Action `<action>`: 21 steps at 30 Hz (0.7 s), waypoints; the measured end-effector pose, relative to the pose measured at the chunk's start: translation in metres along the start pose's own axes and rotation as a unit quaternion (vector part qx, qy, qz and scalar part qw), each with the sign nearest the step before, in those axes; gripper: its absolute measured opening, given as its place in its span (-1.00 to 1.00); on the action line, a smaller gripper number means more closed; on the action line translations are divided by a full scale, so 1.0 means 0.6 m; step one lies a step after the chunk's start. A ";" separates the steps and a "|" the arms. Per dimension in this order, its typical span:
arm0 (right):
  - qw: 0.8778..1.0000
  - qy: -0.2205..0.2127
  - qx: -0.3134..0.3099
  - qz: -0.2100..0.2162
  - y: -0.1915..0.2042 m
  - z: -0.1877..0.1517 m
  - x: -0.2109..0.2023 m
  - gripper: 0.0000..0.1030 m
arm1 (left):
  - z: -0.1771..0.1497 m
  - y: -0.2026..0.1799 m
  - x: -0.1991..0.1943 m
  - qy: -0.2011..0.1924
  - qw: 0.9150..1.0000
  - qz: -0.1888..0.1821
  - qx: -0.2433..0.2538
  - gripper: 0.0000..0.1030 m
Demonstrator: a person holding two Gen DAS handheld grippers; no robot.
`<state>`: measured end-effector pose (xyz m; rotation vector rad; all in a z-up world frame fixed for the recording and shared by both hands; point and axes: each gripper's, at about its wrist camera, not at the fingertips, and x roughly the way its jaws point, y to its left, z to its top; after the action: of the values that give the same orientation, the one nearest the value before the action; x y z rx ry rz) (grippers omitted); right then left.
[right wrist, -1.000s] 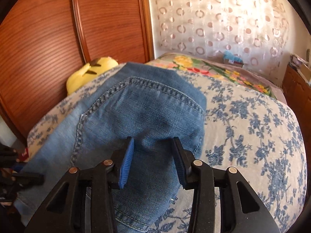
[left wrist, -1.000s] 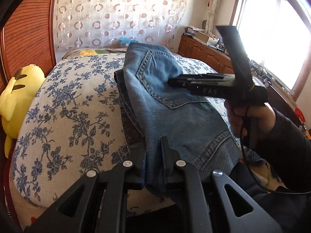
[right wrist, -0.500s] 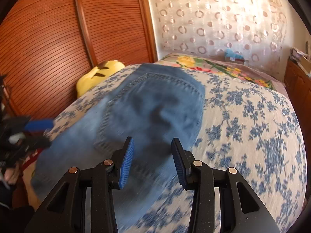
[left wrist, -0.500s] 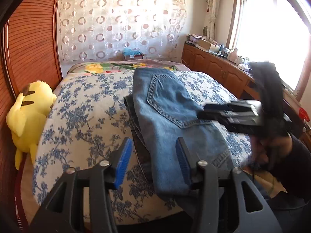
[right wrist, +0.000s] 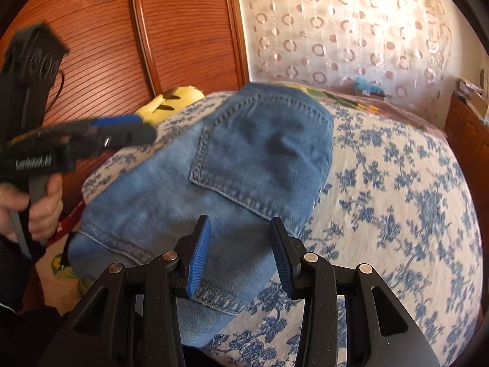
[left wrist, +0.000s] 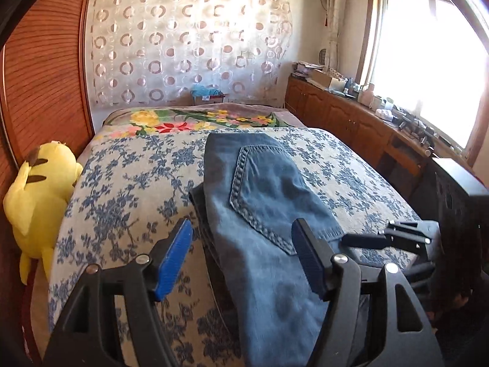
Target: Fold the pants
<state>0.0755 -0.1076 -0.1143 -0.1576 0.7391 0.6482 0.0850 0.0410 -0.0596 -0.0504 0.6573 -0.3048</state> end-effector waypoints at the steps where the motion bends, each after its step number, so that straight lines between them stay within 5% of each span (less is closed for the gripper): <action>1: 1.000 0.001 0.006 0.002 -0.002 -0.003 0.002 -0.23 | 0.004 -0.001 0.005 0.000 1.000 -0.003 0.004 0.30; 21: 1.000 -0.012 0.023 0.006 -0.011 -0.028 0.012 -0.22 | 0.096 -0.036 0.151 0.057 0.993 -0.035 0.101 0.30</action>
<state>0.0736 -0.1152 -0.1320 -0.1030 0.7324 0.6439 0.1822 -0.0093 -0.0645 0.1388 0.7351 -0.4438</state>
